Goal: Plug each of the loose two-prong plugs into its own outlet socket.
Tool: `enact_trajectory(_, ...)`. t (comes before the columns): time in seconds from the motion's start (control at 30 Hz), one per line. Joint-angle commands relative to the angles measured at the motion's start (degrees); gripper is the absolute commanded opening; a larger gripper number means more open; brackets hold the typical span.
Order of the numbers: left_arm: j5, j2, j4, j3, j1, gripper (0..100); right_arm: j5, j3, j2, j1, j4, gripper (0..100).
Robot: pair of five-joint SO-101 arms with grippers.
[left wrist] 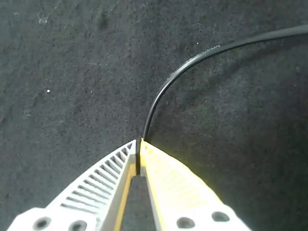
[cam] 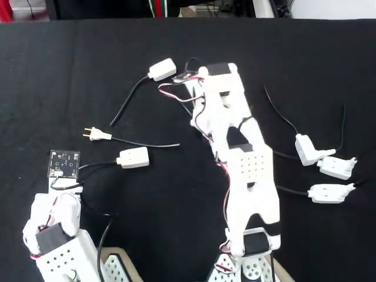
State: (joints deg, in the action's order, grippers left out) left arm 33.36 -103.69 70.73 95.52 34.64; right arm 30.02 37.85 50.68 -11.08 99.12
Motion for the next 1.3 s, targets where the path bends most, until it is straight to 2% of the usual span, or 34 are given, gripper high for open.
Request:
enact_trajectory(0.0, 0.62, -0.44, -0.53, -0.04, -0.48, 3, -0.26, 0.84, -4.97, 0.18, 1.85, 19.8)
enact_trajectory(0.23, 0.62, -0.44, -0.53, -0.04, -0.48, 3, -0.7, -5.05, -13.23, 3.69, 2.02, 19.8)
enact_trajectory(0.37, 0.62, -0.44, -0.53, -0.04, -0.48, 3, 2.2, -12.88, -16.57, 4.13, 1.76, 19.8)
enact_trajectory(0.57, 0.62, -0.44, -0.53, -0.04, -0.48, 3, 2.9, -18.24, -13.76, 5.19, -4.31, 19.7)
enact_trajectory(0.8, 0.62, -0.44, -0.53, -0.04, -0.48, 3, 5.1, -14.73, -5.49, 5.54, -5.54, 19.7)
enact_trajectory(0.97, 0.62, -0.44, -0.53, -0.04, -0.48, 3, 4.92, -12.18, -3.47, 3.78, -2.64, 19.7)
enact_trajectory(1.2, 0.62, -0.44, -0.53, -0.04, -0.48, 3, 2.81, -16.13, -3.56, -1.49, -2.64, 19.4)
enact_trajectory(1.27, 0.62, -0.44, -0.53, -0.04, -0.48, 3, 1.32, -16.22, -3.56, -1.93, -2.73, 15.2)
